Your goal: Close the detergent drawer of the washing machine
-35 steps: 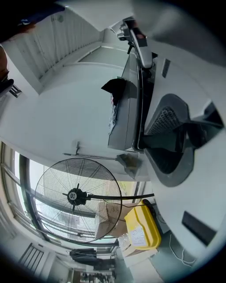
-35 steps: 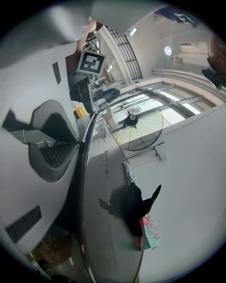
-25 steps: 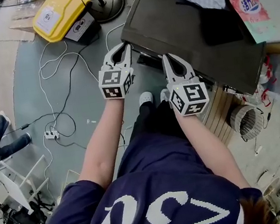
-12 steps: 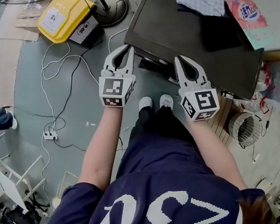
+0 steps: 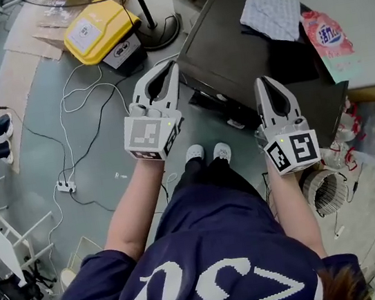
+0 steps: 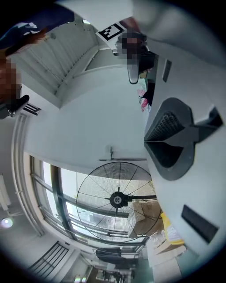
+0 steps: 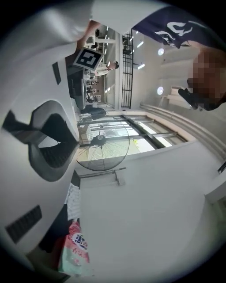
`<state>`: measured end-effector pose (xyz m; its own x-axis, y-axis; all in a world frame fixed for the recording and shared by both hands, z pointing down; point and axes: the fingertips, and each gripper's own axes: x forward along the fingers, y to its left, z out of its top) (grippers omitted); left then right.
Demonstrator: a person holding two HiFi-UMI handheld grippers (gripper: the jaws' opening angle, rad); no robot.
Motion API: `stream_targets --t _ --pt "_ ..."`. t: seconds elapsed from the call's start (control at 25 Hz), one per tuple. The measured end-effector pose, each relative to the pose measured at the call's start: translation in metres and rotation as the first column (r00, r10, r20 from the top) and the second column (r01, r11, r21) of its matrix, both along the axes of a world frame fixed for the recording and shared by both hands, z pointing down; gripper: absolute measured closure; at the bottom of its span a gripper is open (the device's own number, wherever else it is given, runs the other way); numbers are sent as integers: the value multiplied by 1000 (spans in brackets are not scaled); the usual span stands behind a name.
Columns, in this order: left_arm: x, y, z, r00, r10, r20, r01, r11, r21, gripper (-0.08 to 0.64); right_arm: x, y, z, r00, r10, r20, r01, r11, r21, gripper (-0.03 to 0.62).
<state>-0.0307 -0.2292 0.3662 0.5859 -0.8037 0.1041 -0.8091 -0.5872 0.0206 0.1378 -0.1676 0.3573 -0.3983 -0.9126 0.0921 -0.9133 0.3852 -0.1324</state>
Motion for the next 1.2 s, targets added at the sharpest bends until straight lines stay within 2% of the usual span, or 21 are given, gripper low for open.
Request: stream_targets --t 0.28,0.56,0.84,1.0,1.2 --pt "-9 24 -61 999 -29 -20 31 997 73 535 -4 6 -70 999 -38 26 35 994 101 577" --pt "-12 42 -92 998 -50 -37 53 995 83 535 -14 19 -117 997 -73 8 70 983 171 577" --pt "-5 63 -117 999 -45 -24 47 994 103 535 -22 35 -141 993 -118 3 115 972 208 577" --pt "-2 68 -137 996 -44 -77 57 984 170 535 -25 41 -147 992 -124 -17 125 969 214 578" --pt "1 69 -137 997 -48 -63 58 984 169 535 -25 42 -150 992 -119 -41 125 967 221 578"
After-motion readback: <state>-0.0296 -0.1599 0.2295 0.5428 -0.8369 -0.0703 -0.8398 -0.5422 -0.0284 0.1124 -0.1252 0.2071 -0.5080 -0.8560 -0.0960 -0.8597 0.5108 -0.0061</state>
